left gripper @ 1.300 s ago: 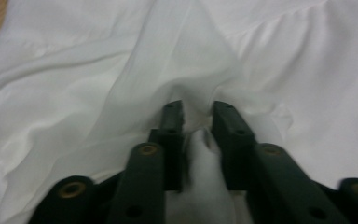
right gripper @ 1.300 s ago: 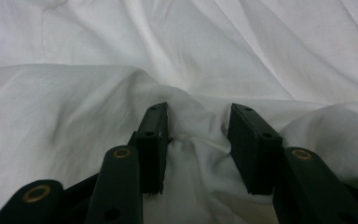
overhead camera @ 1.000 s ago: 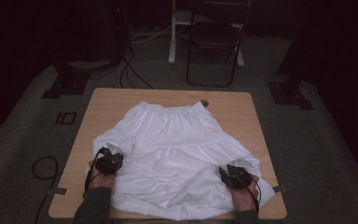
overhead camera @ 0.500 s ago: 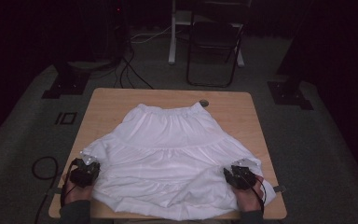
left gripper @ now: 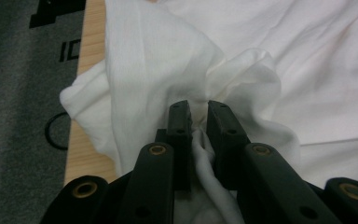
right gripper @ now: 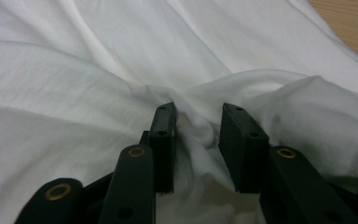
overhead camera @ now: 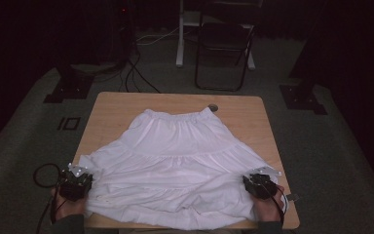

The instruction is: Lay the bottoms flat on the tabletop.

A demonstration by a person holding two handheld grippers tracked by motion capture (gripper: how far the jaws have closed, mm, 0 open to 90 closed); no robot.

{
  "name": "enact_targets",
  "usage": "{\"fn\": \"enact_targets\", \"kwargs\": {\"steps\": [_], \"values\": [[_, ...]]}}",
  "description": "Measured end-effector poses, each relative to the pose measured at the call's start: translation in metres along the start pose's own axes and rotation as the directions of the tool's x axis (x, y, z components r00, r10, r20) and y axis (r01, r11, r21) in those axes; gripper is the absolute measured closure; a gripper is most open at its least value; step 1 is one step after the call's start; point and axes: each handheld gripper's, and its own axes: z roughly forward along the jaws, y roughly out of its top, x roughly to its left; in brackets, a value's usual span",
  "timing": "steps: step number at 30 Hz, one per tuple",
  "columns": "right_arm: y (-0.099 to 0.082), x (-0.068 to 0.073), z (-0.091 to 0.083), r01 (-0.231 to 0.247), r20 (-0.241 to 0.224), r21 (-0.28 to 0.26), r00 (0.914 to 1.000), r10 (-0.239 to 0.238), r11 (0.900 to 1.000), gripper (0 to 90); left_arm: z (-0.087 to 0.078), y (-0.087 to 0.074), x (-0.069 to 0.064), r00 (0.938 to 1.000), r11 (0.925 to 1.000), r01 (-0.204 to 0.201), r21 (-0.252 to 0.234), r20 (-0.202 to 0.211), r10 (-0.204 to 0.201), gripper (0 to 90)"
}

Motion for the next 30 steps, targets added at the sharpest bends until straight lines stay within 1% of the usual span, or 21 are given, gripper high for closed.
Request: {"fn": "enact_targets", "kwargs": {"steps": [2,3,7,10,14,16,17,18,19,22,25,29,30], "values": [[-0.001,-0.001,-0.001,0.001,0.002,0.001,1.0000,-0.001,1.0000,67.9,-0.001,-0.001,0.003,0.9999,0.9999,0.011,-0.001,-0.006,-0.011,78.8],[-0.001,-0.002,-0.002,0.008,0.018,0.007,0.9998,-0.008,0.9999,68.4,-0.002,-0.002,0.005,0.9998,0.9998,0.018,-0.004,-0.006,-0.019,78.6],[-0.004,-0.006,-0.005,-0.003,0.021,0.008,0.9998,0.003,1.0000,70.4,-0.003,-0.004,0.009,0.9996,0.9995,0.030,-0.005,0.000,-0.030,78.4],[-0.009,-0.010,-0.009,-0.006,0.035,0.009,0.9994,0.006,0.9999,71.4,-0.004,-0.006,0.008,0.9997,0.9996,0.026,-0.005,0.001,-0.026,78.4],[-0.014,-0.015,-0.014,-0.010,0.051,0.014,0.9986,0.009,0.9999,73.7,-0.007,-0.009,0.007,0.9994,0.9994,0.032,-0.008,0.013,-0.032,78.4],[-0.017,-0.018,-0.017,-0.021,0.049,0.014,0.9986,0.021,0.9997,74.9,-0.009,-0.010,0.007,0.9987,0.9990,0.038,-0.023,0.036,-0.037,77.1],[-0.017,-0.019,-0.018,-0.025,0.051,0.015,0.9984,0.024,0.9996,74.9,-0.012,-0.010,0.006,0.9974,0.9983,0.039,-0.043,0.063,-0.037,75.5],[-0.017,-0.019,-0.018,-0.031,0.053,0.018,0.9982,0.030,0.9994,74.8,-0.014,-0.008,0.006,0.9965,0.9976,0.028,-0.064,0.080,-0.023,73.1],[-0.016,-0.019,-0.018,-0.039,0.052,0.023,0.9979,0.037,0.9990,74.3,-0.017,-0.006,0.004,0.9965,0.9970,0.017,-0.076,0.083,-0.011,71.6],[-0.013,-0.016,-0.018,-0.031,0.051,0.018,0.9983,0.030,0.9994,69.9,-0.024,0.004,0.002,0.9952,0.9942,0.014,-0.107,0.098,-0.003,70.0],[-0.006,-0.010,-0.020,-0.023,0.050,-0.014,0.9985,0.023,0.9996,65.7,-0.028,0.016,-0.004,0.9933,0.9901,0.008,-0.140,0.115,0.009,68.4],[0.007,-0.005,-0.024,-0.017,0.050,-0.057,0.9985,0.020,0.9982,62.6,-0.025,0.033,-0.017,0.9893,0.9877,-0.031,-0.154,0.136,0.052,67.6],[0.011,-0.004,-0.023,-0.014,0.051,-0.058,0.9985,0.017,0.9982,62.0,-0.023,0.036,-0.021,0.9884,0.9872,-0.040,-0.154,0.139,0.062,67.5]]}}
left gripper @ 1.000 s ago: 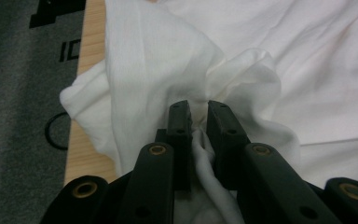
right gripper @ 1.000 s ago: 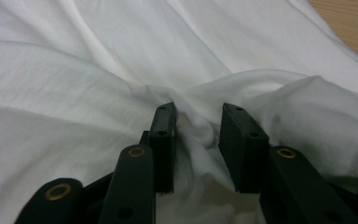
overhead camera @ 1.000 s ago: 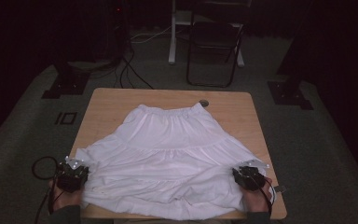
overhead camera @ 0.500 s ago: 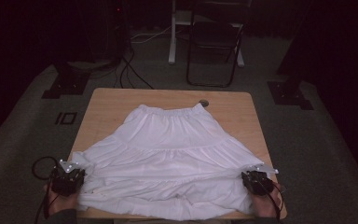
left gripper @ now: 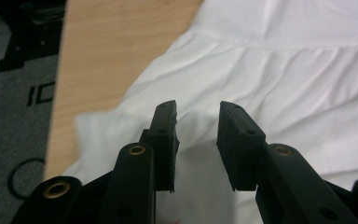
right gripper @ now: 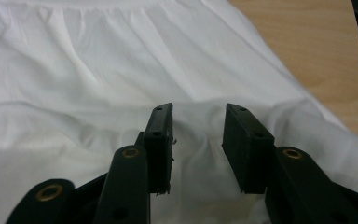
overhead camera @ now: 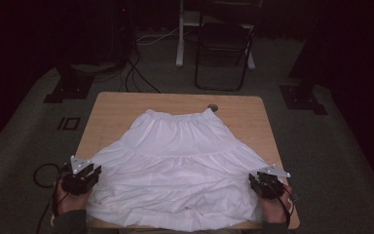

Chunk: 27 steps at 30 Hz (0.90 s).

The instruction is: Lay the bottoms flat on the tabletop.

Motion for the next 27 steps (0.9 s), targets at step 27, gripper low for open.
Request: {"fn": "enact_targets", "kwargs": {"steps": [27], "values": [[0.020,-0.005,0.051,0.040,0.039,0.111,0.9983,-0.044,0.9930,60.1,0.061,-0.002,-0.001,0.9999,0.9891,-0.006,0.147,0.010,0.004,66.4]]}}
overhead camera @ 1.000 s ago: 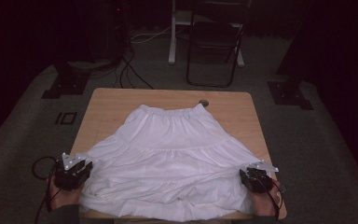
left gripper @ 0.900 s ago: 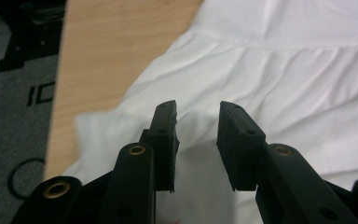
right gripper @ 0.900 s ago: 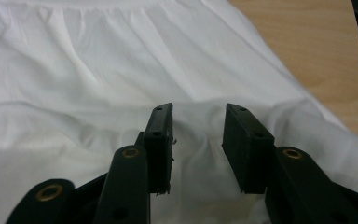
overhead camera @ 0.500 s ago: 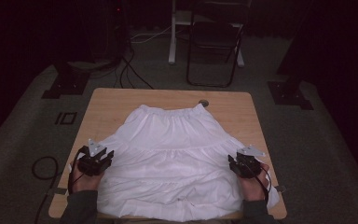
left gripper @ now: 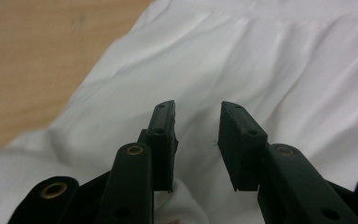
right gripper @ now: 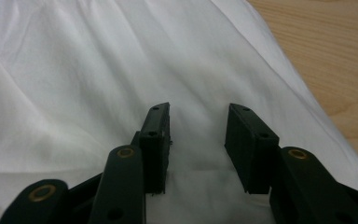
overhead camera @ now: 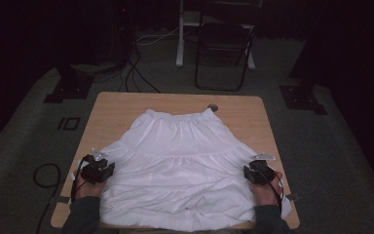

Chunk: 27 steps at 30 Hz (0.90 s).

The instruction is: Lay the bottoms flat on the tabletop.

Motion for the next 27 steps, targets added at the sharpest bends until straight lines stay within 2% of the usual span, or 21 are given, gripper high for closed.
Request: {"fn": "enact_targets", "kwargs": {"steps": [1,2,3,4,7,9,10,11,12,21,27], "values": [[-0.001,-0.002,0.000,-0.010,-0.005,-0.002,0.9999,0.010,0.9999,61.2,0.001,-0.003,0.002,0.9999,0.9998,0.010,0.016,-0.004,-0.010,66.4],[-0.002,-0.003,-0.001,-0.021,-0.013,0.001,0.9997,0.021,0.9998,62.8,0.001,-0.005,0.006,0.9995,0.9995,0.031,0.005,0.010,-0.031,66.2],[-0.002,-0.003,-0.001,-0.021,-0.013,0.001,0.9997,0.021,0.9998,62.8,0.001,-0.005,0.006,0.9995,0.9995,0.031,0.005,0.010,-0.031,66.2],[-0.003,-0.004,-0.001,-0.033,-0.022,0.002,0.9992,0.033,0.9995,64.1,0.000,-0.007,0.009,0.9984,0.9985,0.055,0.004,0.015,-0.055,66.2],[-0.006,-0.007,-0.003,-0.050,-0.031,-0.002,0.9983,0.050,0.9987,70.7,-0.002,-0.011,0.009,0.9976,0.9978,0.066,0.000,0.019,-0.066,69.7],[-0.007,-0.008,-0.004,-0.047,-0.030,-0.003,0.9984,0.047,0.9989,73.6,-0.003,-0.011,0.009,0.9976,0.9979,0.065,0.001,0.022,-0.065,75.2],[-0.008,-0.008,-0.005,-0.048,-0.029,-0.002,0.9984,0.047,0.9989,76.1,-0.006,-0.015,0.007,0.9975,0.9977,0.068,-0.002,0.020,-0.068,75.2],[-0.013,-0.009,-0.009,-0.041,-0.028,-0.003,0.9988,0.041,0.9992,81.7,-0.007,-0.017,0.006,0.9974,0.9975,0.070,-0.002,0.019,-0.070,79.5],[-0.015,-0.010,-0.010,-0.037,-0.029,-0.005,0.9989,0.037,0.9993,83.4,-0.009,-0.018,0.005,0.9972,0.9973,0.073,-0.001,0.019,-0.073,80.5],[-0.035,-0.014,-0.026,-0.029,-0.025,-0.002,0.9993,0.029,0.9996,85.2,-0.027,-0.040,-0.003,0.9969,0.9970,0.077,0.000,0.019,-0.077,83.8],[-0.048,-0.014,-0.038,-0.036,-0.023,0.006,0.9991,0.036,0.9993,85.2,-0.041,-0.053,-0.010,0.9978,0.9977,0.065,0.017,0.009,-0.065,85.8]]}}
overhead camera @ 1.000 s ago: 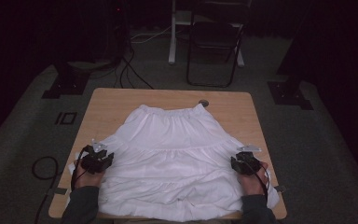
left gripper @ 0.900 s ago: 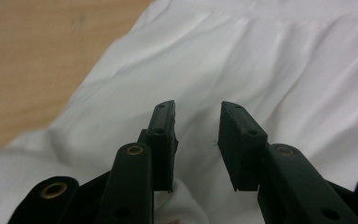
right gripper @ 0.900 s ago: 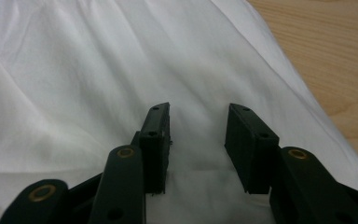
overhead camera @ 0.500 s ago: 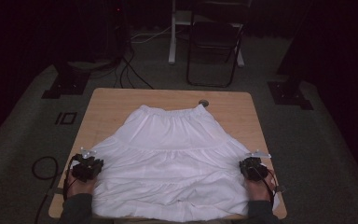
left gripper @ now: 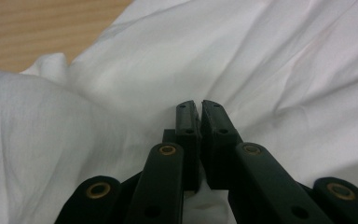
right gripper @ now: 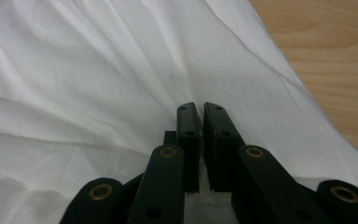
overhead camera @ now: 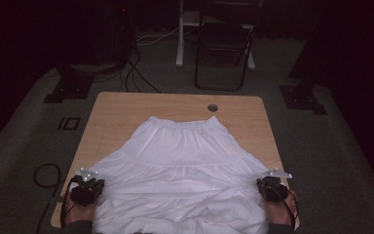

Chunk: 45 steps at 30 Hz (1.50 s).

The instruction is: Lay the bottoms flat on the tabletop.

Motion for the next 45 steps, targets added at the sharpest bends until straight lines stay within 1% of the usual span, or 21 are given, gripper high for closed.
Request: {"fn": "enact_targets", "kwargs": {"steps": [6,8,10,11,13,15,17,18,19,21,26,30,31,32,34,36,37,39,41,42,45], "values": [[-0.009,0.001,-0.008,-0.021,-0.001,0.004,0.9998,0.021,0.9998,83.7,-0.010,-0.010,0.000,0.9990,0.9989,0.044,0.019,0.009,-0.044,85.6],[-0.008,0.002,-0.009,-0.030,-0.010,0.014,0.9995,0.030,0.9994,79.9,-0.011,-0.007,-0.002,0.9988,0.9985,0.047,0.028,0.008,-0.047,79.7],[-0.006,0.003,-0.009,-0.036,-0.020,0.021,0.9991,0.036,0.9991,73.2,-0.012,-0.001,-0.005,0.9989,0.9993,0.037,-0.001,0.028,-0.037,73.9],[-0.005,0.004,-0.008,-0.039,-0.026,0.019,0.9989,0.040,0.9990,70.8,-0.012,0.003,-0.008,0.9992,0.9995,0.029,-0.013,0.026,-0.029,72.6],[-0.002,0.007,-0.009,-0.036,-0.035,-0.001,0.9988,0.036,0.9994,65.8,-0.013,0.013,-0.012,0.9992,0.9993,0.020,-0.032,0.034,-0.019,69.0],[0.005,0.010,-0.010,-0.031,-0.049,-0.029,0.9983,0.030,0.9991,62.1,-0.012,0.023,-0.017,0.9988,0.9981,0.008,-0.061,0.049,-0.006,65.8],[0.012,0.013,-0.009,-0.035,-0.048,-0.038,0.9983,0.034,0.9987,59.1,-0.009,0.033,-0.020,0.9976,0.9966,-0.002,-0.083,0.068,0.007,60.1],[0.012,0.013,-0.009,-0.035,-0.048,-0.038,0.9983,0.034,0.9987,59.1,-0.009,0.033,-0.020,0.9976,0.9966,-0.002,-0.083,0.068,0.007,58.8],[0.016,0.013,-0.008,-0.034,-0.048,-0.043,0.9984,0.031,0.9985,57.5,-0.002,0.039,-0.021,0.9973,0.9962,-0.015,-0.086,0.070,0.021,58.8],[0.024,0.014,-0.003,-0.037,-0.049,-0.045,0.9982,0.035,0.9983,54.7,0.007,0.043,-0.020,0.9971,0.9968,-0.022,-0.077,0.071,0.028,55.2],[0.031,0.013,0.014,-0.034,-0.034,-0.017,0.9989,0.033,0.9993,49.8,0.030,0.047,-0.020,0.9966,0.9982,-0.046,-0.039,0.067,0.049,52.3],[0.030,0.010,0.022,-0.044,-0.035,0.000,0.9984,0.044,0.9990,48.2,0.037,0.046,-0.023,0.9963,0.9981,-0.060,-0.018,0.062,0.061,50.5],[0.029,0.010,0.023,-0.040,-0.038,0.005,0.9985,0.040,0.9992,48.2,0.039,0.045,-0.021,0.9960,0.9986,-0.049,-0.021,0.074,0.050,50.5],[0.028,0.010,0.024,-0.035,-0.032,0.001,0.9988,0.035,0.9994,50.2,0.038,0.045,-0.021,0.9963,0.9987,-0.046,-0.021,0.072,0.047,50.1],[0.028,0.009,0.023,-0.034,-0.027,0.001,0.9991,0.034,0.9994,56.4,0.037,0.044,-0.020,0.9970,0.9991,-0.036,-0.022,0.068,0.037,56.1],[0.027,0.008,0.021,-0.036,-0.023,0.000,0.9991,0.036,0.9993,69.0,0.035,0.042,-0.020,0.9972,0.9994,-0.025,-0.025,0.070,0.027,71.7],[0.025,0.008,0.020,-0.036,-0.026,-0.001,0.9990,0.036,0.9994,74.6,0.034,0.041,-0.021,0.9970,0.9993,-0.028,-0.023,0.072,0.029,77.7],[0.021,0.007,0.017,-0.030,-0.040,-0.007,0.9987,0.030,0.9995,81.1,0.032,0.038,-0.024,0.9968,0.9988,-0.045,-0.018,0.066,0.046,86.4],[0.017,0.005,0.015,-0.044,-0.064,-0.014,0.9970,0.043,0.9989,83.9,0.028,0.035,-0.025,0.9964,0.9985,-0.052,-0.017,0.066,0.053,87.9],[0.015,0.004,0.013,-0.046,-0.075,-0.017,0.9962,0.045,0.9988,84.5,0.026,0.032,-0.025,0.9963,0.9989,-0.044,-0.016,0.073,0.045,88.0],[0.009,0.005,0.009,-0.032,-0.078,-0.016,0.9965,0.031,0.9994,84.7,0.019,0.022,-0.023,0.9953,0.9994,-0.030,-0.019,0.092,0.031,88.0]]}}
